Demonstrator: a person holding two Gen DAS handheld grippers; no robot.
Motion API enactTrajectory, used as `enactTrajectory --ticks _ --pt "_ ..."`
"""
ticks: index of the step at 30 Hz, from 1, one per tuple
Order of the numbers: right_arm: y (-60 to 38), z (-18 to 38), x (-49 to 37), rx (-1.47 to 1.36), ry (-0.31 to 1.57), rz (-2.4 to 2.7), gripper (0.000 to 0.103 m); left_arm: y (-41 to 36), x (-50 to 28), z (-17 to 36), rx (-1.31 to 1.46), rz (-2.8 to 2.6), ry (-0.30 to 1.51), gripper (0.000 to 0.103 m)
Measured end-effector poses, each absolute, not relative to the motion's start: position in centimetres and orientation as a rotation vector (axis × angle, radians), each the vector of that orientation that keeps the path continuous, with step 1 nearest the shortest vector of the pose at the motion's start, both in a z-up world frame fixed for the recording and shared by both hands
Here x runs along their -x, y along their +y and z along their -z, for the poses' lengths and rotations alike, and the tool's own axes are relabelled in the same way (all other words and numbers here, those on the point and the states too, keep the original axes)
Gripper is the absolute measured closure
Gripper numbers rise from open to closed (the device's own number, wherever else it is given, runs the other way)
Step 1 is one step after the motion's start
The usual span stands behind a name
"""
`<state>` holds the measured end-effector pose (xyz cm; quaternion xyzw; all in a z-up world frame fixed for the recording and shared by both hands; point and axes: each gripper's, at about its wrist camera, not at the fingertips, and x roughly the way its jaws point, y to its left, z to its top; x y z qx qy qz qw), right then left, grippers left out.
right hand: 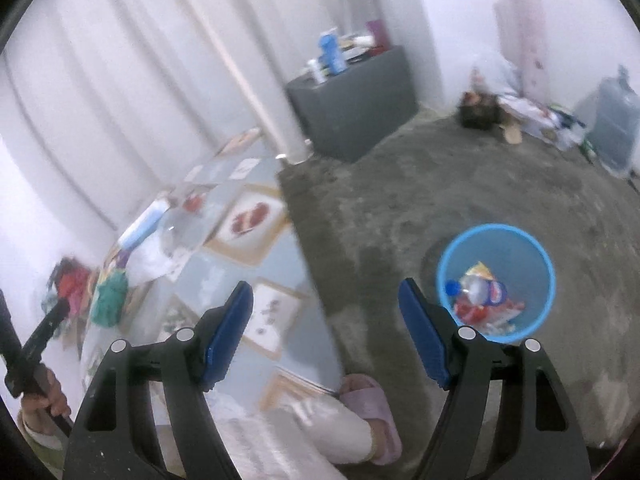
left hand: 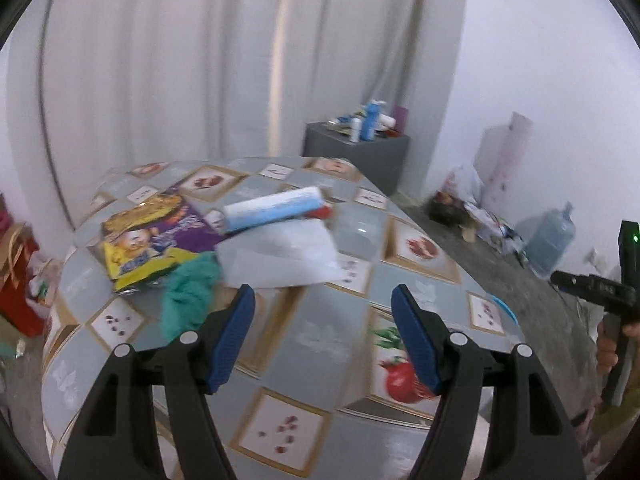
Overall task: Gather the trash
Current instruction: 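Swing both tools back toward the table, then grasp the blue-and-white carton with the left gripper while the right gripper grasps the clear plastic cup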
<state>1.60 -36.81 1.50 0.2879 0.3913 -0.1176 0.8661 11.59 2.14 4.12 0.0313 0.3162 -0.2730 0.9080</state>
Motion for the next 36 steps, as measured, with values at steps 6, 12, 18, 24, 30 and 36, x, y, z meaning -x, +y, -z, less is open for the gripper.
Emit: enactTrajectory --ticks 6,12,18,24,30,36 --pt "-33.9 -2.7 -6.6 -0.536 0.833 0.146 0.031 3.0 -14.8 -4.5 -0.083 0.528 0.622 0.034" --pt "-31.2 -3.6 -12.4 -0.451 0.834 0.03 0.031 1.1 -19.0 -5.3 -0.156 0.562 0.58 0.034" --pt "-28.3 -3.9 -18.7 -0.257 0.83 -0.153 0.032 -2.4 -24.2 -4.9 -0.334 0.664 0.575 0.034" --pt "-26.7 -2.3 -23.5 -0.097 0.861 -0.323 0.031 -5.3 -28.0 -2.8 -0.506 0.772 0.632 0.034" --pt "-25.2 -0.1 -26.2 -0.019 0.891 -0.485 0.031 -6.8 -30.6 -0.5 -0.637 0.832 0.654 0.034" --pt "-24.2 1.7 -27.2 0.03 0.911 -0.592 0.032 -7.7 -32.1 1.8 -0.766 0.867 0.684 0.034"
